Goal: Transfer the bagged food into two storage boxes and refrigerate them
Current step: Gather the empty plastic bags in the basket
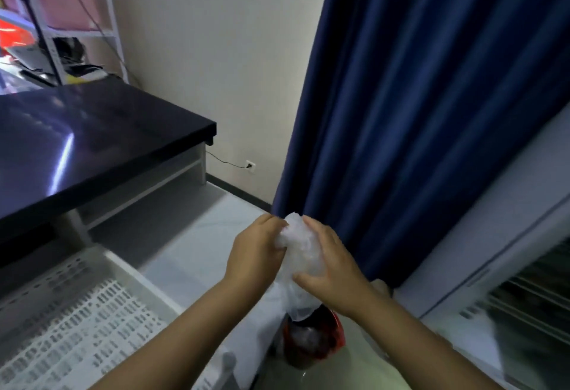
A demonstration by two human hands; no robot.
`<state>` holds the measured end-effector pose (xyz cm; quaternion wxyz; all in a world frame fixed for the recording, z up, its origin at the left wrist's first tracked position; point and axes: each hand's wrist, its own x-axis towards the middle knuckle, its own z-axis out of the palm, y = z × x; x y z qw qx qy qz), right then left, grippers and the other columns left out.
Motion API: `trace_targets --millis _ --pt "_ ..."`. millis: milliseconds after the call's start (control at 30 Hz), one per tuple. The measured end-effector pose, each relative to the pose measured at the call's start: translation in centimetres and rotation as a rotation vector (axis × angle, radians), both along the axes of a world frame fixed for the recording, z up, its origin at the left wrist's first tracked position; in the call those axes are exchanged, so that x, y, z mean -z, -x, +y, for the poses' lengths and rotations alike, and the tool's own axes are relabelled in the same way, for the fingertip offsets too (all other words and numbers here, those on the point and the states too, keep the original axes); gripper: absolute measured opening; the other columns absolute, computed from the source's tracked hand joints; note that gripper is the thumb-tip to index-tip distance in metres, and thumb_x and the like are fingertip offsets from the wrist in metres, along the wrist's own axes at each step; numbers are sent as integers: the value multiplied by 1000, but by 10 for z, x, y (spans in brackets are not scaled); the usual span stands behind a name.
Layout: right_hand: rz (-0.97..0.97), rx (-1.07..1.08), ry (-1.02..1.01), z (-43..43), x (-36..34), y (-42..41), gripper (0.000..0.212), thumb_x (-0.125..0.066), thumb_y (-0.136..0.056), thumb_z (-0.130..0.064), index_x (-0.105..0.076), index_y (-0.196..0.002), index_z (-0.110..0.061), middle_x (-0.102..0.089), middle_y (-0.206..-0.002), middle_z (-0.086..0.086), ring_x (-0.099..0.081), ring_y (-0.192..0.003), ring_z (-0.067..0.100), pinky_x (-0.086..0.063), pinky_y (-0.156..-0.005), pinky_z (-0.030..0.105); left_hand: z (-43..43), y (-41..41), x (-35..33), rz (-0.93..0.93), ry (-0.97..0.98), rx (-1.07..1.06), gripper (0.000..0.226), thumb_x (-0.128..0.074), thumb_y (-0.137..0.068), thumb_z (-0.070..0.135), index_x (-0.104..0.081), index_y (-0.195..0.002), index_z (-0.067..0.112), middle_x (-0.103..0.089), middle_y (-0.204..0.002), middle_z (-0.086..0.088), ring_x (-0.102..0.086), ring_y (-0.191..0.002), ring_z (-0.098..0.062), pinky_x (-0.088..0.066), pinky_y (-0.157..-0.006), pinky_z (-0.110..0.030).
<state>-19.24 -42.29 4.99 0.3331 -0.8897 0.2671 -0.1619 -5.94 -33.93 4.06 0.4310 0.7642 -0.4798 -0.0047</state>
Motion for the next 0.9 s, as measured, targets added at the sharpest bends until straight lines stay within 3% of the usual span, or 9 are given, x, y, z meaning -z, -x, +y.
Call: trace_targets --millis 133,200,300,433,533,633,700,800,900 --pt "-52 70 203 -50 27 26 77 -67 -79 -22 -23 -139 -41 -26 -129 -24 -36 -112 -1 -33 -89 7 -56 28 14 59 1 -3 11 -68 -80 25 -66 -90 29 -59 -84 12 -55 -73 -7 -44 -66 -16" --pt "-118 98 194 -82 43 37 65 -64 -82 -18 -34 -136 -37 -33 -125 -20 -42 -107 1 -32 -83 2 -86 43 25 64 -19 -11 12 -70 -80 26 -66 -91 28 -58 -85 13 -57 -74 -8 -46 -68 -18" --pt "-173 91 135 -136 64 52 49 -61 -84 -14 -48 -128 -30 -48 -126 -8 -51 -107 7 -36 -84 2 -131 64 44 148 0 -16 16 -74 -77 15 -69 -92 18 -56 -86 10 -61 -76 -16 -46 -71 -20" --pt "-153 55 142 -211 97 74 43 -61 -81 -3 -57 -121 -19 -55 -118 1 -50 -100 8 -32 -82 -4 -191 88 71 114 -138 -11 23 -68 -82 25 -65 -104 26 -59 -100 11 -54 -81 -4 -36 -68 -6" --pt "-80 50 129 -260 128 89 42 -62 -81 -3 -58 -119 -20 -55 -116 0 -45 -102 5 -31 -83 -1 -222 104 99 154 -263 40 48 -65 -81 21 -49 -125 31 -47 -124 10 -49 -100 -5 -42 -82 -12" --pt "-6 41 57 -289 166 98 47 -60 -80 -1 -57 -121 -22 -53 -116 1 -49 -104 12 -38 -86 12 -240 112 134 165 -380 7 66 -65 -79 20 -35 -137 25 -36 -139 4 -47 -115 -15 -42 -88 -21" --pt "44 44 17 -303 195 100 47 -61 -81 -1 -56 -122 -22 -52 -117 1 -52 -104 15 -41 -84 16 -252 113 162 169 -462 -48 67 -66 -80 24 -33 -139 24 -36 -141 3 -48 -117 -19 -46 -89 -26" --pt "131 56 -20 -319 248 99 51 -61 -80 0 -54 -124 -25 -50 -120 -1 -49 -105 11 -37 -82 10 -267 113 214 191 -546 -121 64 -65 -84 32 -34 -139 23 -39 -141 2 -49 -117 -19 -47 -90 -29" --pt "180 111 -88 -329 312 98 51 -63 -80 0 -55 -124 -26 -50 -123 -2 -49 -110 11 -42 -85 15 -283 110 276 200 -634 -166 61 -63 -85 34 -35 -138 21 -43 -139 -1 -49 -117 -20 -46 -92 -30"
